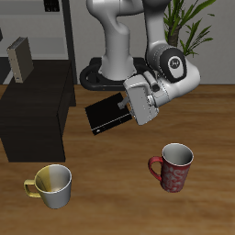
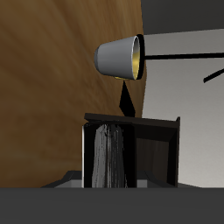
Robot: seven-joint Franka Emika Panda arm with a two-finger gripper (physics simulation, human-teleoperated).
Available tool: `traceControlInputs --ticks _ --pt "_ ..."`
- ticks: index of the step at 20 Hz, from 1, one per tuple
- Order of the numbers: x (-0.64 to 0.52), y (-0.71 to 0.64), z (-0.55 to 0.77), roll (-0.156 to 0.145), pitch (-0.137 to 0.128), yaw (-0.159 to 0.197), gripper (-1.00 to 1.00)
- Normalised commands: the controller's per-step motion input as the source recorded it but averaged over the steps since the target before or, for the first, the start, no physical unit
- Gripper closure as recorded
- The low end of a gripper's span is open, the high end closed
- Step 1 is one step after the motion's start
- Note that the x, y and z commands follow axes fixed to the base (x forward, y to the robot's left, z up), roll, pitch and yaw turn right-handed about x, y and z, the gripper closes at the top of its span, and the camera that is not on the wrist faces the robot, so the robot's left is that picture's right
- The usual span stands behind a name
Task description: Yellow book upright top shelf and black book top region shelf and red mug top shelf
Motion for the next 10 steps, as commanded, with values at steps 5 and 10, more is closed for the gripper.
traceControlInputs --ticks 5,10 --pt "0.06 -0.18 0.10 -0.027 -0.006 -0.018 1.00" --pt "0.03 -0.23 -0.06 -0.033 0.051 -0.014 1.00"
